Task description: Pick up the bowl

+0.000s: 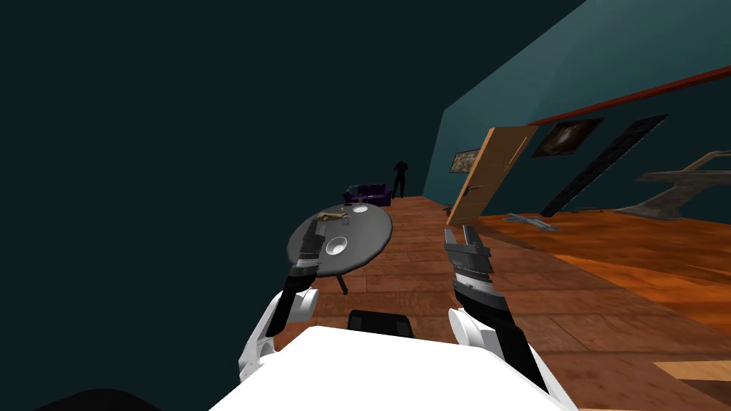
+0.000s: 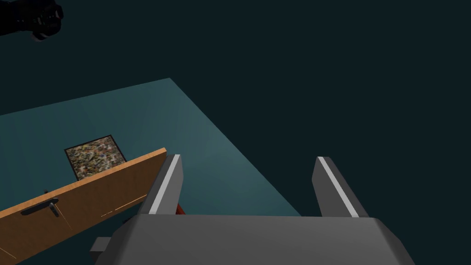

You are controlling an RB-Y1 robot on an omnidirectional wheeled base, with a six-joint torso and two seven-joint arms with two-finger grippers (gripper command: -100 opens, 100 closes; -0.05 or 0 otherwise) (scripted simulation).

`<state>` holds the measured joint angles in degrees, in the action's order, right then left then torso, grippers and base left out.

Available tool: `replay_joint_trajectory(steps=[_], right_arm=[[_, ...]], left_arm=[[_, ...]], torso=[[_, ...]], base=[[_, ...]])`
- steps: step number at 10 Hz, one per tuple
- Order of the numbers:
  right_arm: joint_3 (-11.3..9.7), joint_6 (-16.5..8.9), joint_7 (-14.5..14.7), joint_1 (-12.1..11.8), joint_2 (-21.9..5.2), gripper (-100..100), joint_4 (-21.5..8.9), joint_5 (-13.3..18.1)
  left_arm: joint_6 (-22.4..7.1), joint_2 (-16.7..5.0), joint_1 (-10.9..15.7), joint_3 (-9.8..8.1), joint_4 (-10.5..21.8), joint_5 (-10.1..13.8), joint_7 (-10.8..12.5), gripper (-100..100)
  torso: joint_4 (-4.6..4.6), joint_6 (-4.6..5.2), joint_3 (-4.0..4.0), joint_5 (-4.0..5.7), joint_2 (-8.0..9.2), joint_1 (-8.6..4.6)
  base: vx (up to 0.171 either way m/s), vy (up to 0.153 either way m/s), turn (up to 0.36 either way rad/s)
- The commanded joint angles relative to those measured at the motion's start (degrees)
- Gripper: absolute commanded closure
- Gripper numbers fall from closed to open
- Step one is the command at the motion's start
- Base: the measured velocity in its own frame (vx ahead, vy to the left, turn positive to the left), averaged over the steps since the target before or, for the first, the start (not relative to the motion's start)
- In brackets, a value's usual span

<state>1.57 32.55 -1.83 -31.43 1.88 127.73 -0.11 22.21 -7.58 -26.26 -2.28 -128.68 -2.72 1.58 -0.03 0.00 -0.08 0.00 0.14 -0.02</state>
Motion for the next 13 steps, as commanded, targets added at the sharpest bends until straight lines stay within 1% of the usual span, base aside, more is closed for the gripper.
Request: replay_joint_trajectory(steps=[1,2,3,4,5,6,7,8,9,10,11,12,13], right_arm=[[0.00,0.00,0.00,0.00,0.00,0,0.00,0.00],[0.00,0.00,0.00,0.00,0.00,0,0.00,0.00],[0.00,0.00,0.00,0.00,0.00,0,0.00,0.00],[0.00,0.00,0.00,0.00,0.00,0,0.00,0.00],[0.00,0.00,0.00,0.00,0.00,0,0.00,0.00],[0.00,0.00,0.00,0.01,0.00,0,0.00,0.00],[0.00,0.00,0.00,0.00,0.00,0,0.00,0.00],[0.00,0.00,0.00,0.00,0.00,0,0.00,0.00],[0.00,0.00,0.00,0.00,0.00,0,0.00,0.00],[0.00,0.00,0.00,0.00,0.00,0,0.00,0.00],[0.00,0.00,0.00,0.00,0.00,0,0.00,0.00],[0.00,0.00,0.00,0.00,0.00,0,0.00,0.00],[0.00,0.00,0.00,0.00,0.00,0,0.00,0.00]], left_arm=[[-2.77,-1.67,0.93,-0.27,0.17,1.16,1.08,-100],[-4.21,-2.98,1.96,-0.50,0.57,2.23,2.05,-100],[-5.02,-2.98,1.96,-0.50,0.57,2.23,2.05,-100],[-7.27,-4.24,3.07,-0.74,0.99,3.38,3.07,-100],[-8.80,-5.44,4.23,-0.98,1.43,4.58,4.16,-100],[-9.94,-5.44,4.23,-0.98,1.43,4.58,4.16,-100],[-11.98,-6.59,5.43,-1.23,1.90,5.84,5.28,-100],[-12.59,-6.59,5.43,-1.23,1.90,5.84,5.28,-100],[-15.06,-7.67,6.66,-1.48,2.41,7.12,6.44,-100],[-15.33,-7.67,6.66,-1.48,2.41,7.12,6.44,-100],[-17.66,-8.69,7.90,-1.74,2.97,8.40,7.61,-100],[-18.17,-8.69,7.90,-1.74,2.97,8.40,7.61,-100],[-20.50,-9.66,9.14,-2.00,3.58,9.68,8.78,-100]], torso=[[0.00,0.00,0.00,0.00,0.00,0.00],[0.00,0.01,0.01,0.00,-0.01,0.01],[0.00,0.01,0.00,0.00,0.01,0.00],[0.00,0.00,0.00,0.00,0.00,0.00],[0.00,0.01,-0.01,0.00,0.01,-0.02],[-0.01,0.01,-0.04,0.01,0.08,-0.04],[-0.02,0.00,-0.04,0.01,0.06,-0.03],[-0.01,0.01,-0.01,0.01,0.02,-0.03],[0.00,-0.01,0.00,0.00,-0.01,-0.02],[0.00,0.00,-0.01,0.01,0.01,-0.03],[0.00,-0.01,0.00,0.00,0.00,-0.01],[0.00,0.01,-0.01,0.00,0.02,0.00],[0.00,-0.01,-0.01,0.00,0.00,0.00]], base=[[-0.035,-0.005,-0.042],[-0.045,-0.011,-0.070],[-0.037,-0.010,-0.023],[-0.044,-0.017,-0.052],[-0.069,-0.020,-0.082],[-0.054,-0.016,-0.029],[-0.041,-0.017,-0.049],[-0.034,-0.012,-0.029],[-0.044,-0.019,-0.052],[-0.038,-0.012,-0.031],[-0.047,-0.009,-0.069],[-0.038,-0.008,-0.034],[-0.048,-0.015,-0.056]])
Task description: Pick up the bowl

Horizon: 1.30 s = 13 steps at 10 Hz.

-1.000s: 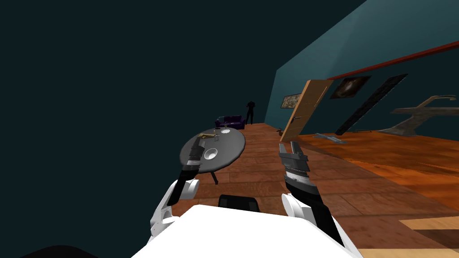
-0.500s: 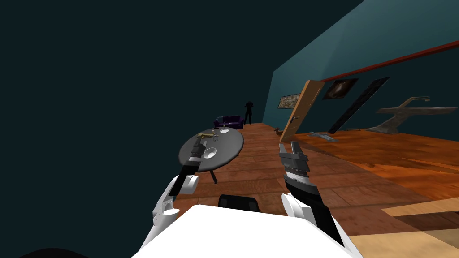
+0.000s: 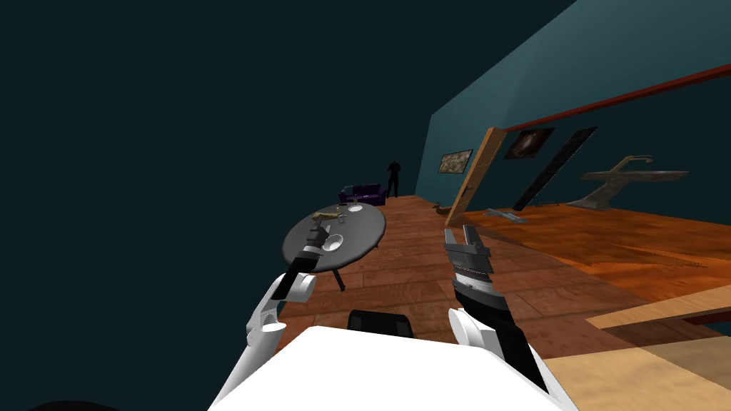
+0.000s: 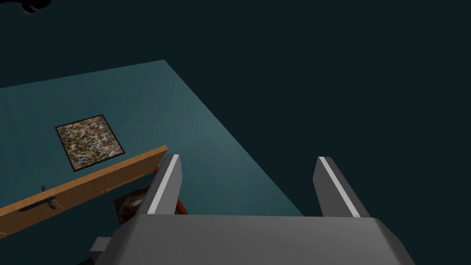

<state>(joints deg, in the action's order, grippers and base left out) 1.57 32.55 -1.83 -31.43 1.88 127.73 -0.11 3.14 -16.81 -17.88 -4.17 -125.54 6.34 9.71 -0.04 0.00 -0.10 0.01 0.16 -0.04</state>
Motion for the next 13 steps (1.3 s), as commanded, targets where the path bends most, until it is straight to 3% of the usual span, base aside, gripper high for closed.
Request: replay_joint_trajectory(steps=[1,6,13], right_arm=[[0.00,0.00,0.00,0.00,0.00,0,0.00,0.00],[0.00,0.00,0.00,-0.01,0.00,0,0.00,0.00],[0.00,0.00,0.00,-0.01,0.00,0,0.00,0.00]], left_arm=[[-2.02,-0.43,0.77,-0.11,0.45,0.61,0.65,-100],[-9.98,-3.08,4.43,-0.97,2.67,4.17,4.06,-100],[-20.45,-5.40,7.78,-2.00,5.54,6.96,7.04,-100]], torso=[[0.00,0.00,0.00,0.00,0.00,0.00],[0.01,-0.02,0.02,0.00,-0.04,0.02],[0.02,-0.01,0.05,-0.01,-0.10,0.03]], base=[[-0.036,-0.014,-0.039],[-0.034,-0.013,-0.052],[-0.023,-0.009,-0.049]])
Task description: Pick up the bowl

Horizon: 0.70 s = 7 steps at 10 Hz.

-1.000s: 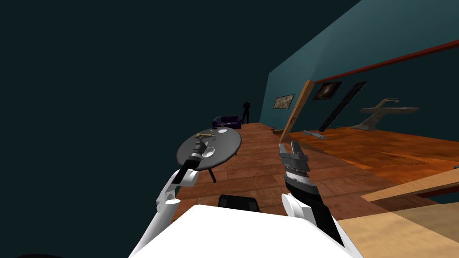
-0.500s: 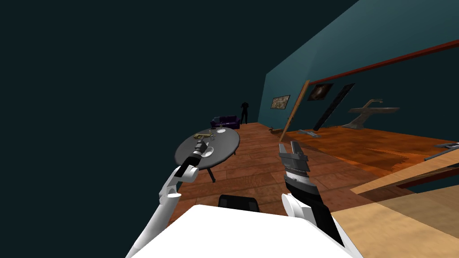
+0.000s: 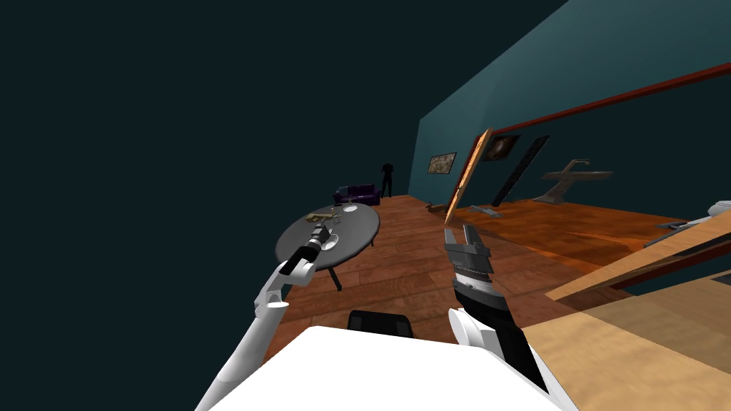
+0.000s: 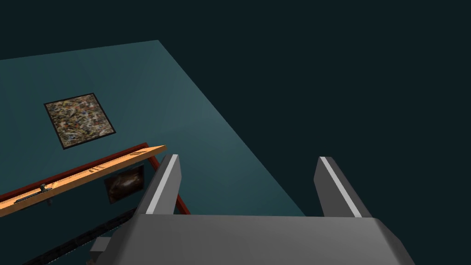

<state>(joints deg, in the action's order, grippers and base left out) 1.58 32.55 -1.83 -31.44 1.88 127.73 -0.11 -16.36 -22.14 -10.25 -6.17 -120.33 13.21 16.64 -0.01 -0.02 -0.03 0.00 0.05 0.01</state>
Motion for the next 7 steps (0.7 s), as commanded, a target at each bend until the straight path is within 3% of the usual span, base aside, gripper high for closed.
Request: replay_joint_trajectory(steps=[1,7], right_arm=[[0.00,0.00,0.00,0.00,0.00,0,0.00,0.00],[0.00,0.00,0.00,0.00,0.00,0,0.00,0.00]], left_arm=[[-2.86,-0.74,1.15,-0.38,1.46,0.80,0.97,-100],[-11.90,-2.34,3.73,-1.59,5.31,2.19,3.09,-100]], torso=[[0.00,0.00,0.00,0.00,0.00,0.00],[0.01,-0.01,0.03,-0.01,-0.05,0.03]], base=[[-0.016,-0.002,-0.068],[-0.007,0.000,-0.049]])
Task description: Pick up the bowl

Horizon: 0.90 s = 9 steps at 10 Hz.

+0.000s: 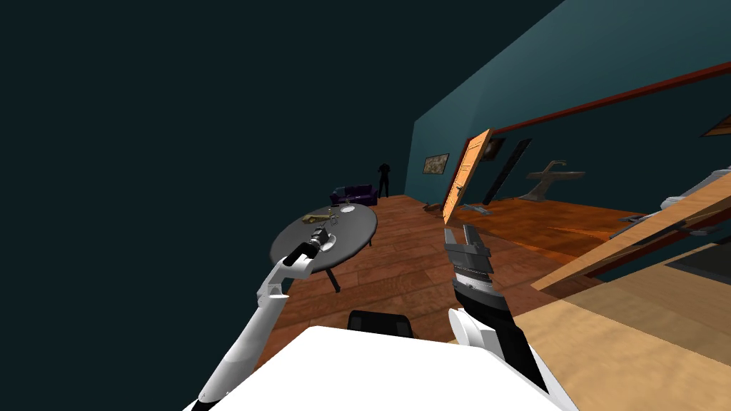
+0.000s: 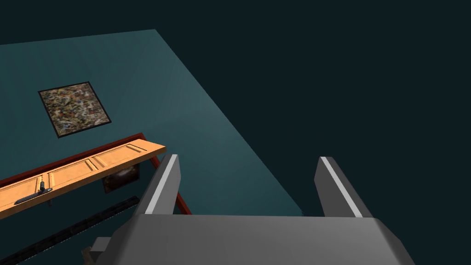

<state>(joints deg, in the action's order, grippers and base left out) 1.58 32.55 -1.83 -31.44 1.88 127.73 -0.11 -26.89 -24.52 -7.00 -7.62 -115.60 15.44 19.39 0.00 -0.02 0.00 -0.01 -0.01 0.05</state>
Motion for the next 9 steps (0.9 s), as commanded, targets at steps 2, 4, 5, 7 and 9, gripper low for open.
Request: replay_joint_trajectory(steps=[2,4,5,7,9], right_arm=[[0.00,0.00,0.00,0.00,0.00,0,0.00,0.00],[0.00,0.00,0.00,0.00,0.00,0,0.00,0.00],[0.00,0.00,0.00,0.00,0.00,0,0.00,0.00],[0.00,0.00,0.00,0.00,0.00,0,0.00,0.00],[0.00,0.00,0.00,0.00,0.00,0,0.00,0.00]], left_arm=[[-4.57,-0.33,1.19,-0.57,1.99,0.19,0.90,-100],[-7.58,-0.61,1.83,-1.00,3.46,0.32,1.38,-100],[-8.62,-0.61,1.83,-1.00,3.46,0.32,1.38,-100],[-11.47,-0.81,2.41,-1.43,4.96,0.35,1.80,-100],[-14.25,-0.92,2.92,-1.86,6.50,0.31,2.17,-100]], torso=[[0.00,-0.01,0.00,0.00,0.00,0.00],[0.01,-0.02,0.02,0.00,-0.03,0.01],[0.01,0.00,0.02,-0.01,-0.04,0.02],[0.01,0.00,0.03,-0.01,-0.06,0.03],[0.02,-0.01,0.04,-0.01,-0.06,0.03]], base=[[0.002,0.006,-0.043],[0.008,0.007,-0.047],[0.009,0.011,-0.033],[0.013,0.013,-0.044],[0.016,0.013,-0.041]])
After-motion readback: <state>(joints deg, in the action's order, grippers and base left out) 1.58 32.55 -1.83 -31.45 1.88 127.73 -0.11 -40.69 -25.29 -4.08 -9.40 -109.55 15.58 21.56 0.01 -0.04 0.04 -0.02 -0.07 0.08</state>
